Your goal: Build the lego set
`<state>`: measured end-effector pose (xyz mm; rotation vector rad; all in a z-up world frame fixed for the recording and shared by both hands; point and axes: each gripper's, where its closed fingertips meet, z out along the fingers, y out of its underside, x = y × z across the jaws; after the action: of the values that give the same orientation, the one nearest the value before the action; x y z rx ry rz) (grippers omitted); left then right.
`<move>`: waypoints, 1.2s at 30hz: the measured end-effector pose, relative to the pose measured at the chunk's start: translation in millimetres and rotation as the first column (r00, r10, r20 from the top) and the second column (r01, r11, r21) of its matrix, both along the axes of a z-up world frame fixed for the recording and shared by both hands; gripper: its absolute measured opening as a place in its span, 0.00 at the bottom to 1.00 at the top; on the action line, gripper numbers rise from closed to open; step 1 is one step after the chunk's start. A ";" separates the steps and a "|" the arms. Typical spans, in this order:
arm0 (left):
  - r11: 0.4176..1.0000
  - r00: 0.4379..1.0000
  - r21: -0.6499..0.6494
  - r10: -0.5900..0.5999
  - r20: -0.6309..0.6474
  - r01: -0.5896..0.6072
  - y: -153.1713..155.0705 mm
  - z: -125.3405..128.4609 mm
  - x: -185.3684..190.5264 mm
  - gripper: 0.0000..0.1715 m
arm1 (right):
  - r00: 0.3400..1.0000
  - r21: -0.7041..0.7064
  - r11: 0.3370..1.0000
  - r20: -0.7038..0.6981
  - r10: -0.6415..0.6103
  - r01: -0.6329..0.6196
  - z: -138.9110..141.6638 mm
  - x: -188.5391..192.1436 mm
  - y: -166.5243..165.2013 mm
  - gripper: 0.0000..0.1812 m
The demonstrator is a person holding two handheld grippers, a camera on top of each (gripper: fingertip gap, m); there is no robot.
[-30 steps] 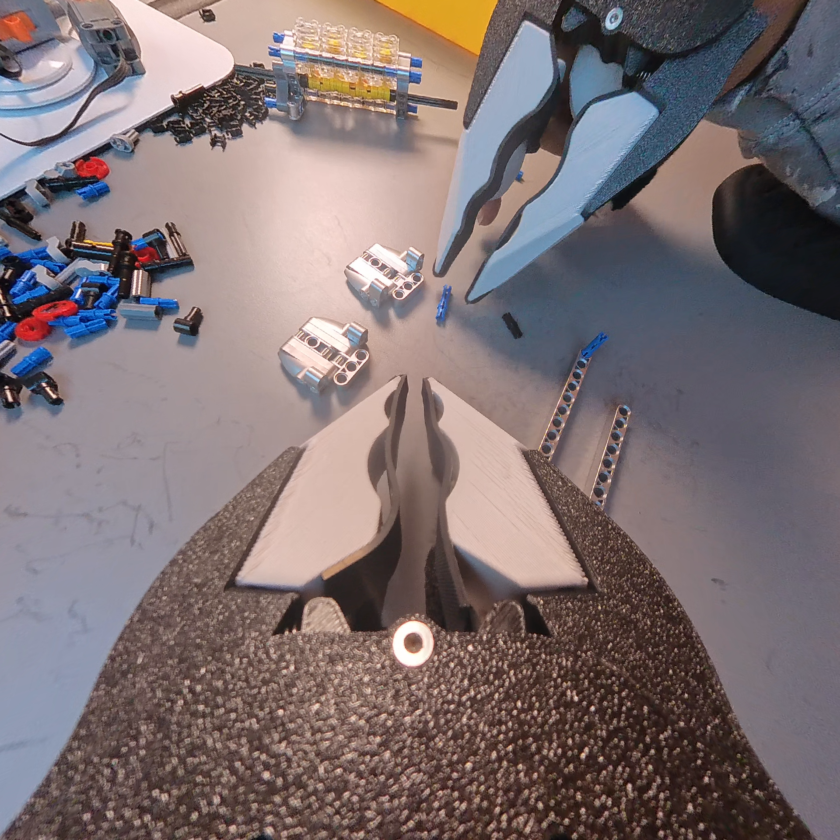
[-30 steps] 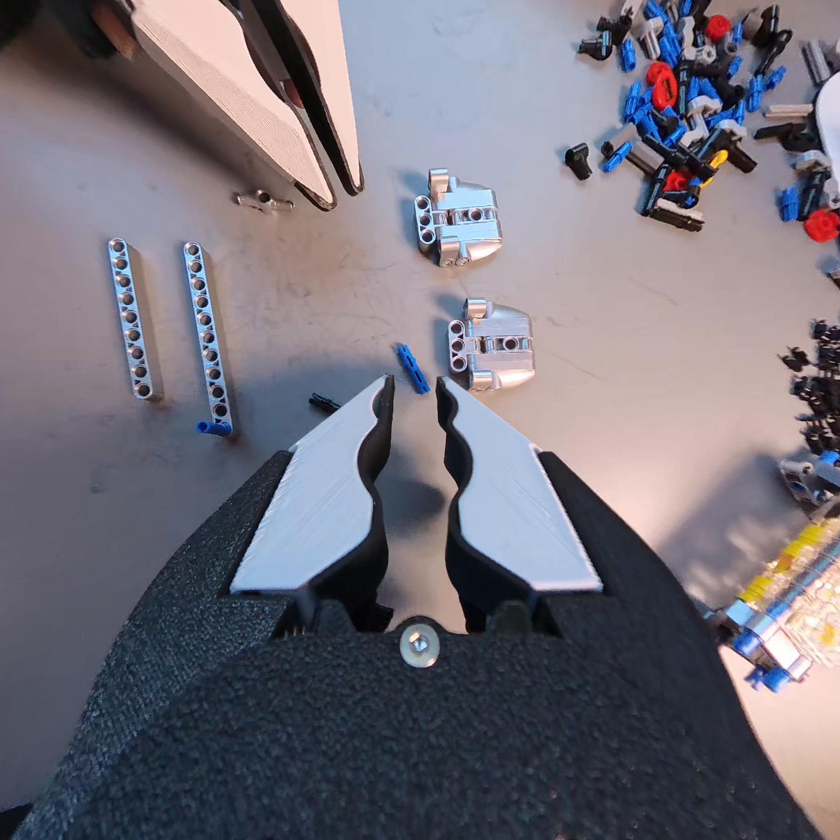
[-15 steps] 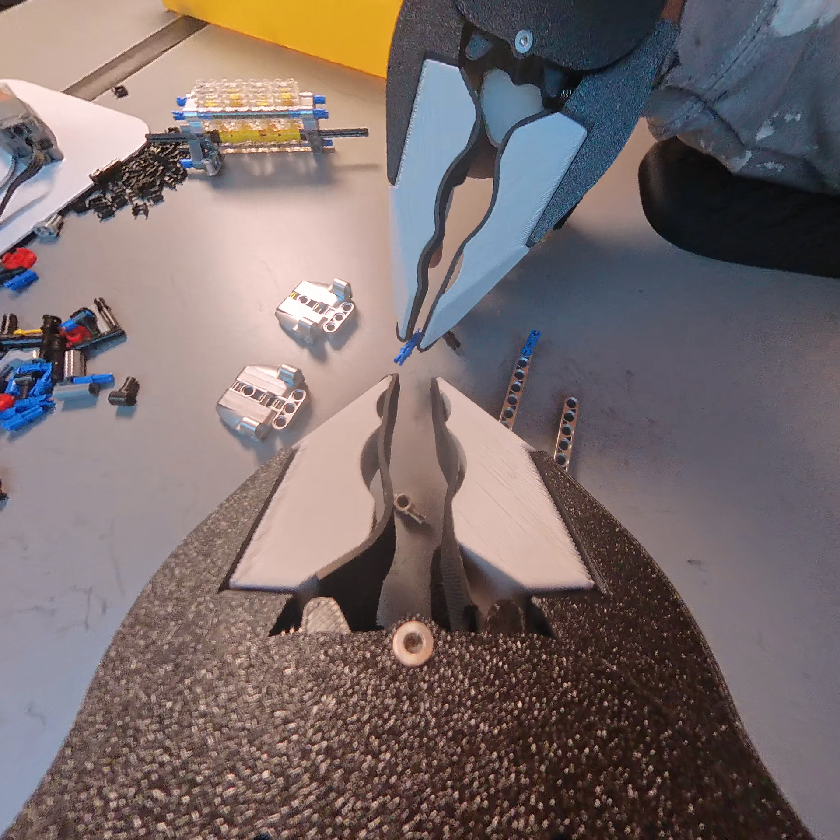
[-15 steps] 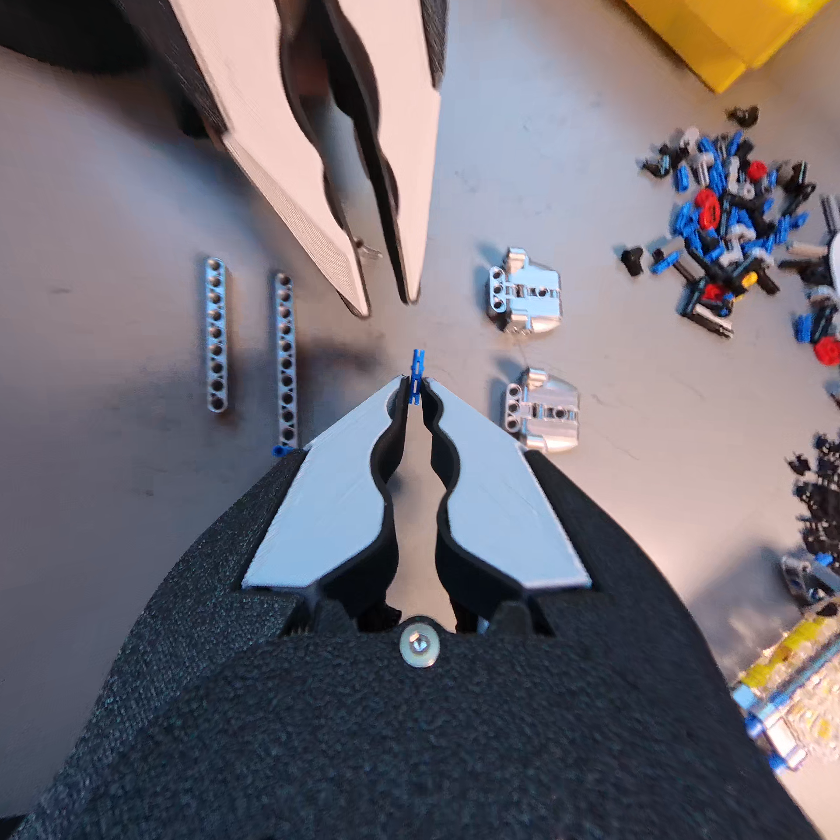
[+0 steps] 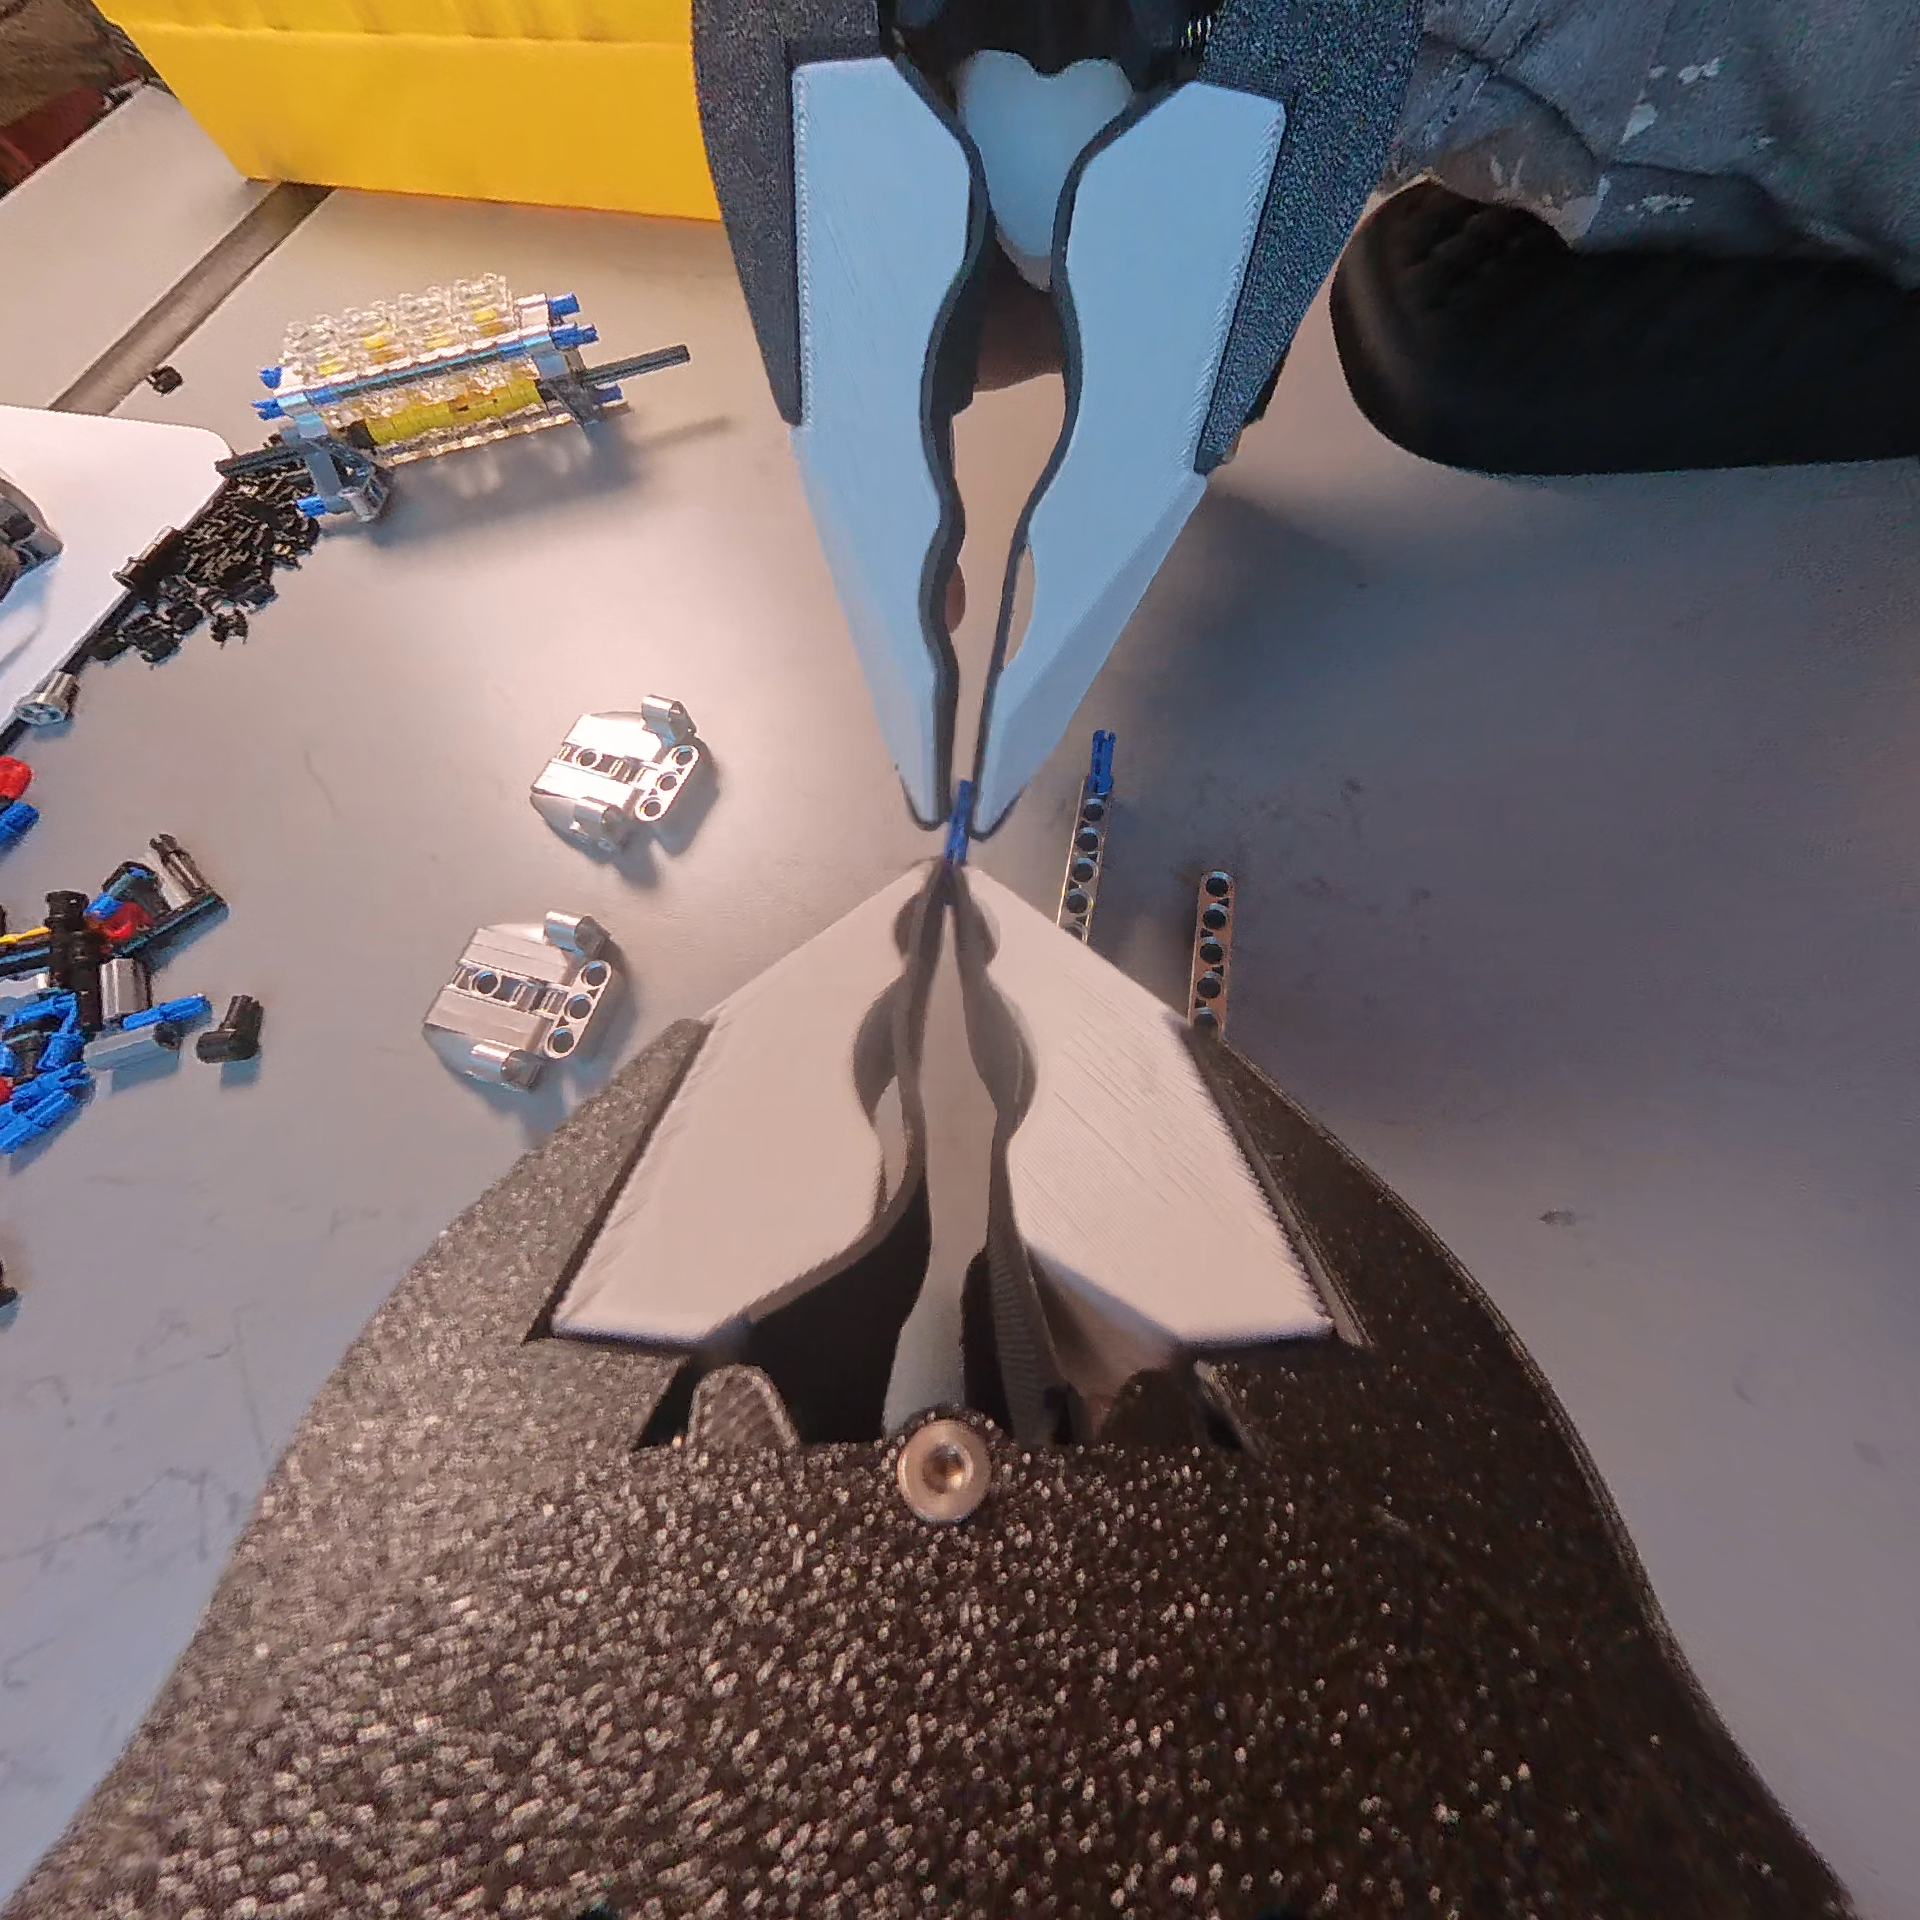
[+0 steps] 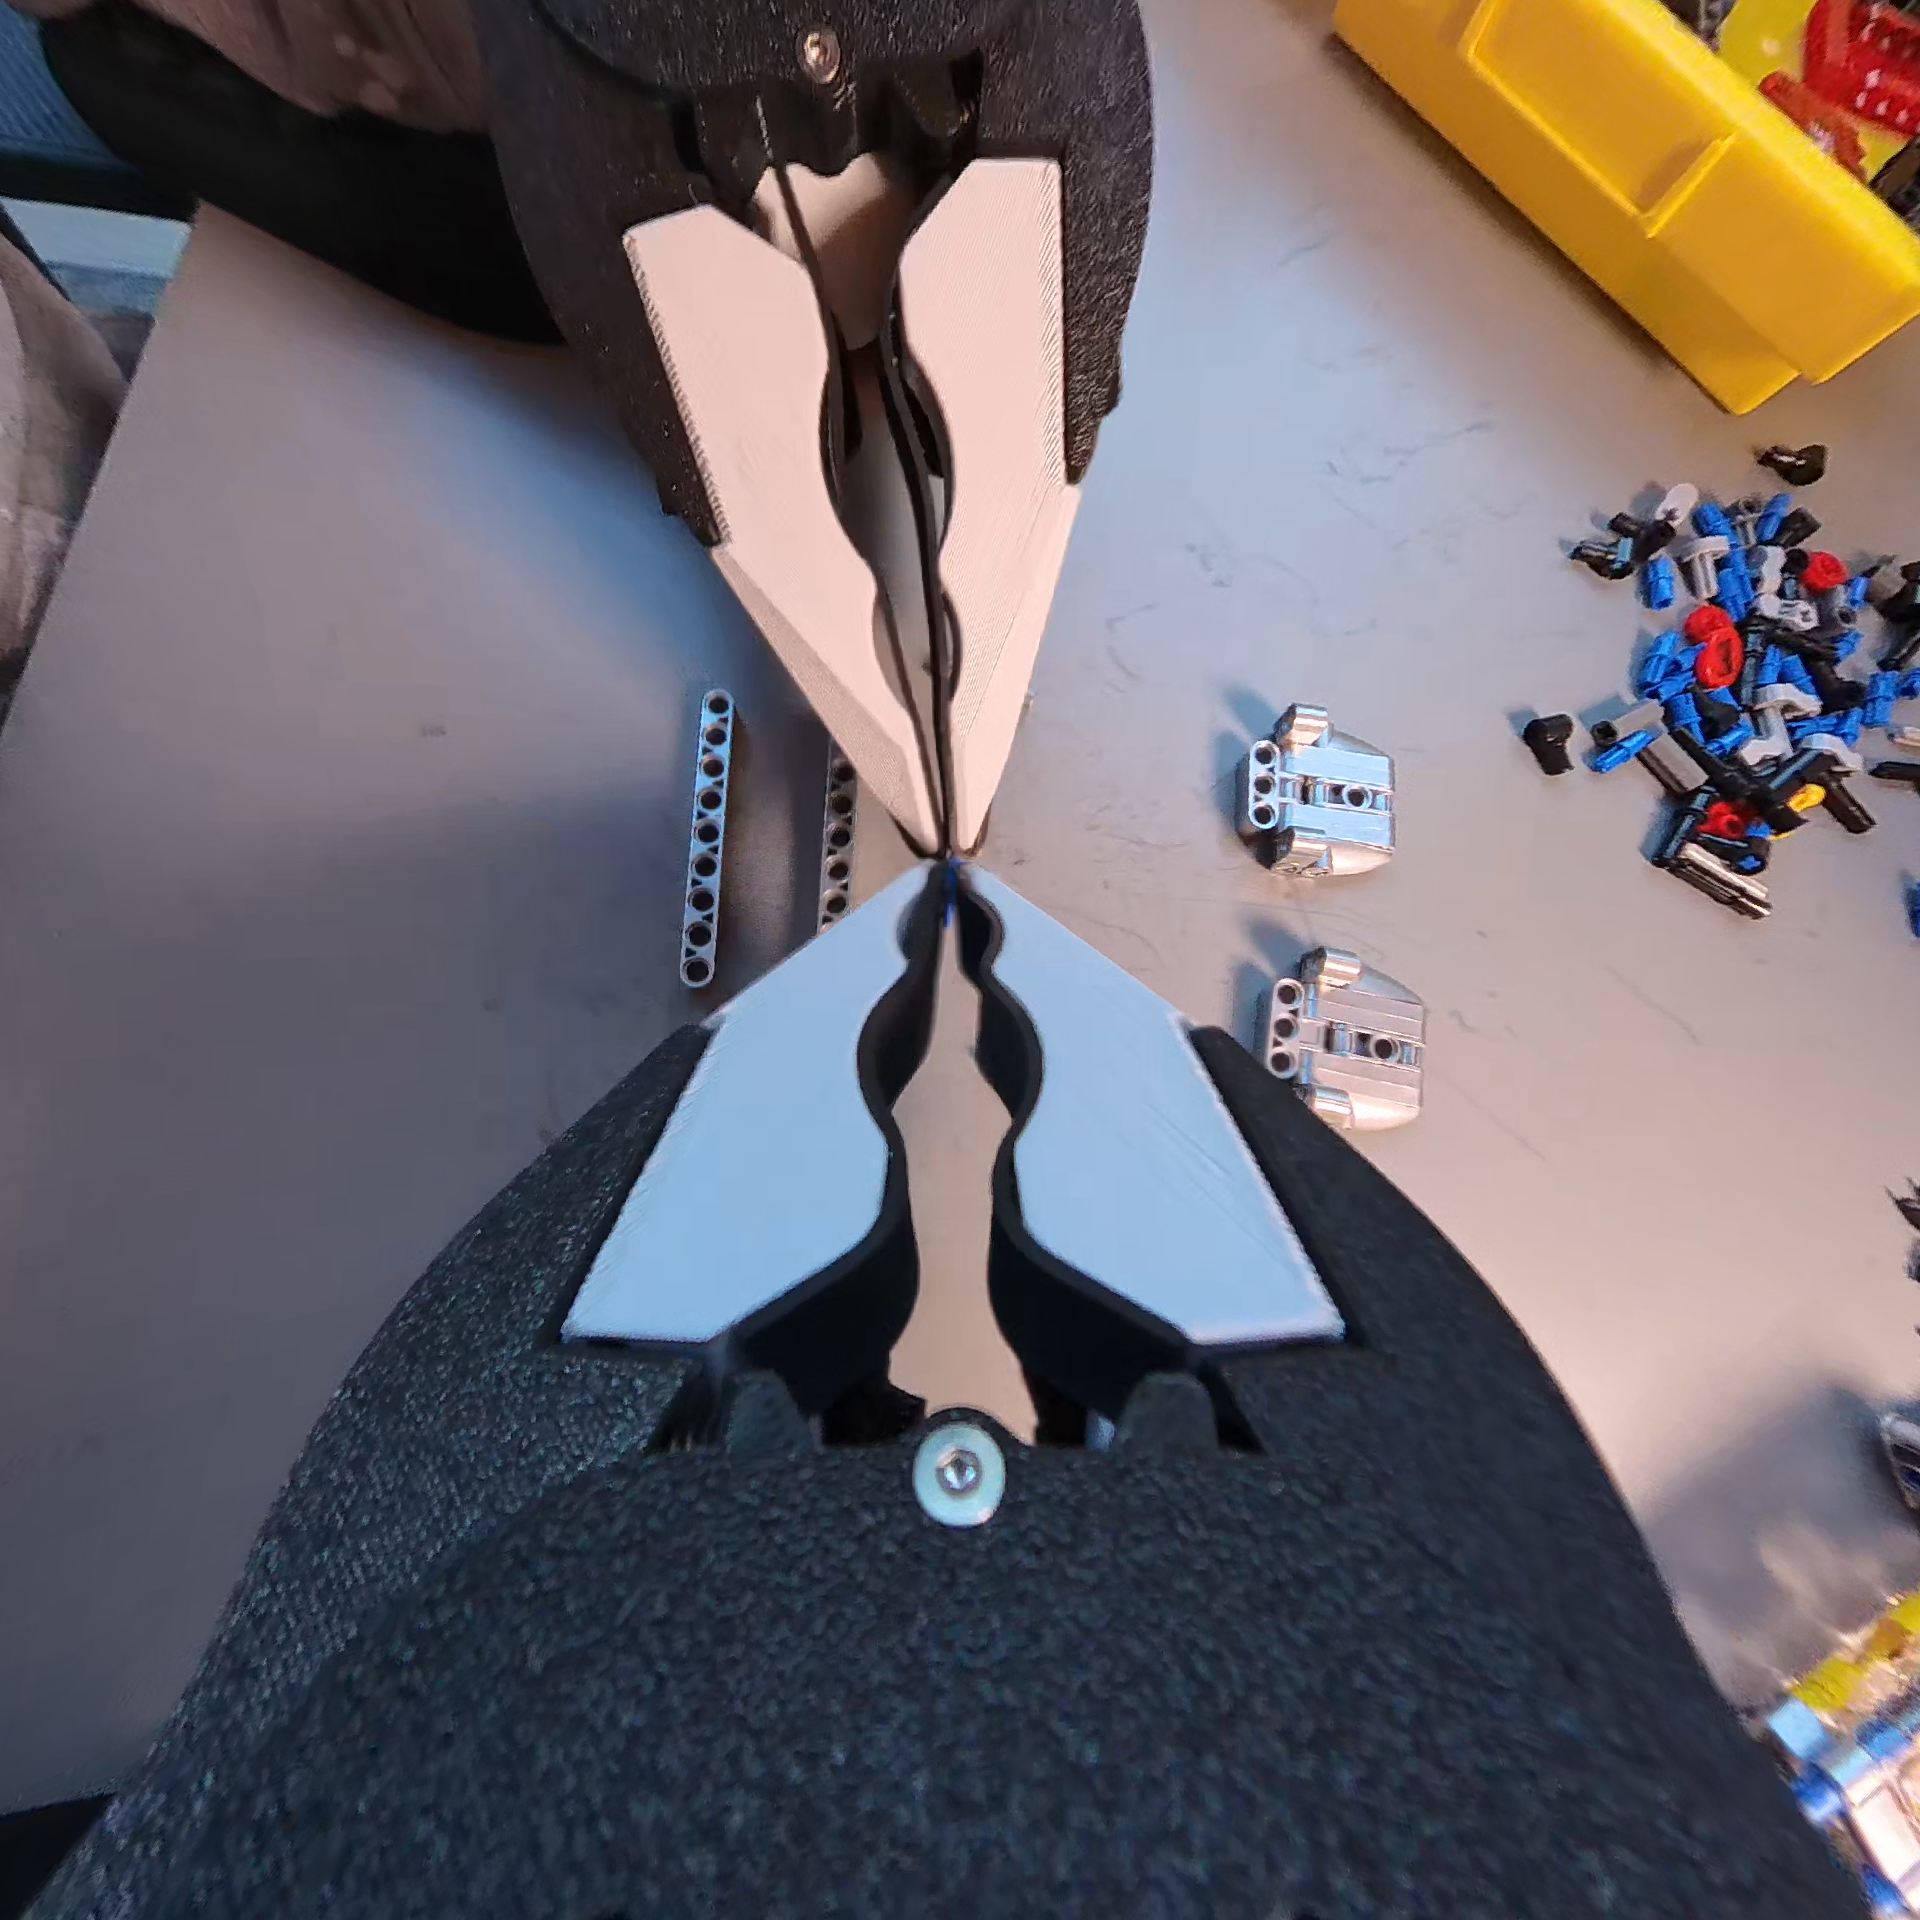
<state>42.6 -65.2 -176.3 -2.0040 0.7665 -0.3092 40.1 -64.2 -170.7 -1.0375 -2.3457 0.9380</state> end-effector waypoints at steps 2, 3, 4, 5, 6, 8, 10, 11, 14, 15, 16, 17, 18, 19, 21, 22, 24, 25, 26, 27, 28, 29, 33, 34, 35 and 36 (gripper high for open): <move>1.000 0.999 0.018 0.000 0.036 -0.001 0.5 6.4 0.3 0.00 | 0.999 -0.052 0.999 -0.033 -0.002 0.000 8.6 -0.7 -1.9 0.00; 1.000 0.998 0.024 0.000 0.066 -0.002 0.7 10.6 0.5 0.00 | 0.999 -0.076 0.997 -0.048 -0.007 0.003 12.8 -1.0 -2.2 0.00; 1.000 0.996 0.030 0.001 0.094 -0.004 0.9 14.7 0.4 0.00 | 0.998 -0.089 0.996 -0.063 -0.012 0.006 16.0 -1.4 -1.7 0.00; 0.999 0.994 0.032 0.002 0.111 -0.005 1.1 17.3 -0.3 0.00 | 0.997 -0.098 0.995 -0.074 -0.017 0.010 18.2 -1.4 -0.6 0.00; 0.999 0.993 0.031 0.007 0.114 -0.011 1.5 17.8 -2.0 0.00 | 0.996 -0.105 0.994 -0.080 -0.026 0.018 19.9 -1.5 1.3 0.00; 0.999 0.995 0.027 0.025 0.095 -0.027 2.7 15.0 -6.5 0.00 | 0.996 -0.104 0.994 -0.077 -0.049 0.041 19.7 -0.2 8.2 0.00; 0.999 0.996 0.018 0.033 0.080 -0.035 2.6 11.4 -8.0 0.00 | 0.997 -0.069 0.996 -0.040 -0.065 0.062 12.1 5.5 16.5 0.01; 0.999 0.997 0.018 0.039 0.072 -0.041 3.0 10.0 -8.7 0.00 | 0.997 -0.050 0.996 -0.022 -0.068 0.067 7.8 9.3 19.9 0.02; 0.999 0.997 0.014 0.047 0.054 -0.048 3.1 6.2 -9.5 0.00 | 0.995 -0.003 0.997 0.050 -0.081 0.081 -7.7 24.2 29.8 0.04; 0.999 0.997 0.013 0.048 0.053 -0.048 3.2 5.7 -9.3 0.00 | 0.994 0.014 0.996 0.069 -0.090 0.089 -13.0 28.1 33.9 0.04; 0.999 0.997 0.010 0.047 0.055 -0.048 3.2 5.2 -9.0 0.00 | 0.991 0.020 0.996 0.094 -0.090 0.089 -18.1 32.6 35.9 0.04; 0.999 0.997 0.006 0.047 0.057 -0.048 3.2 4.6 -8.6 0.01 | 0.990 0.024 0.996 0.108 -0.090 0.088 -22.0 35.2 36.9 0.05; 0.999 0.997 0.002 0.048 0.058 -0.048 3.3 3.9 -8.4 0.02 | 0.990 0.028 0.996 0.114 -0.088 0.085 -24.9 36.1 36.8 0.05; 0.999 0.997 -0.001 0.048 0.058 -0.048 3.2 3.1 -8.2 0.02 | 0.990 0.031 0.996 0.116 -0.083 0.080 -27.0 35.7 35.6 0.06; 0.999 0.997 -0.012 0.046 0.055 -0.045 2.9 0.7 -7.5 0.04 | 0.990 0.065 0.995 0.116 -0.080 0.073 -31.9 32.7 35.7 0.07; 0.999 0.998 -0.017 0.045 0.053 -0.044 2.8 -0.3 -7.3 0.04 | 0.990 0.086 0.994 0.114 -0.083 0.074 -34.3 30.9 37.2 0.07; 0.999 0.998 -0.025 0.045 0.051 -0.044 2.4 -1.9 -6.8 0.04 | 0.991 0.083 0.994 0.108 -0.082 0.073 -35.5 27.0 36.1 0.07; 0.999 0.998 -0.028 0.045 0.050 -0.044 2.2 -2.5 -6.7 0.05 | 0.991 0.078 0.994 0.102 -0.084 0.076 -35.2 24.8 35.7 0.07; 0.998 0.998 -0.033 0.047 0.049 -0.045 2.2 -3.2 -6.8 0.05 | 0.991 0.078 0.994 0.105 -0.082 0.074 -36.0 24.2 35.1 0.07; 0.998 0.998 -0.038 0.050 0.048 -0.048 2.2 -4.1 -7.1 0.05 | 0.991 0.082 0.994 0.104 -0.081 0.073 -36.6 23.3 34.9 0.07; 0.998 0.997 -0.043 0.054 0.046 -0.052 2.4 -4.9 -7.7 0.05 | 0.991 0.083 0.994 0.104 -0.079 0.071 -36.9 22.6 34.2 0.07; 0.997 0.997 -0.048 0.057 0.045 -0.055 2.4 -5.8 -8.2 0.05 | 0.991 0.083 0.994 0.110 -0.077 0.068 -37.6 22.7 33.1 0.07; 0.996 0.997 -0.061 0.066 0.043 -0.063 1.8 -7.6 -9.3 0.05 | 0.991 0.081 0.995 0.119 -0.064 0.054 -37.9 24.6 28.9 0.03; 0.996 0.997 -0.063 0.064 0.043 -0.062 1.5 -7.9 -9.0 0.05 | 0.991 0.079 0.995 0.119 -0.065 0.056 -38.0 24.4 28.2 0.02; 0.996 0.997 -0.065 0.063 0.042 -0.060 1.3 -8.3 -8.7 0.05 | 0.991 0.077 0.995 0.119 -0.067 0.058 -38.0 24.0 27.8 0.02; 0.996 0.997 -0.066 0.061 0.041 -0.058 1.2 -8.7 -8.3 0.05 | 0.991 0.073 0.996 0.118 -0.068 0.060 -38.0 23.2 27.1 0.02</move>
<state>34.4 -64.1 -185.1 -2.0708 0.6762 -0.3448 63.3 -37.0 -208.7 -1.1635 -2.4078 0.7845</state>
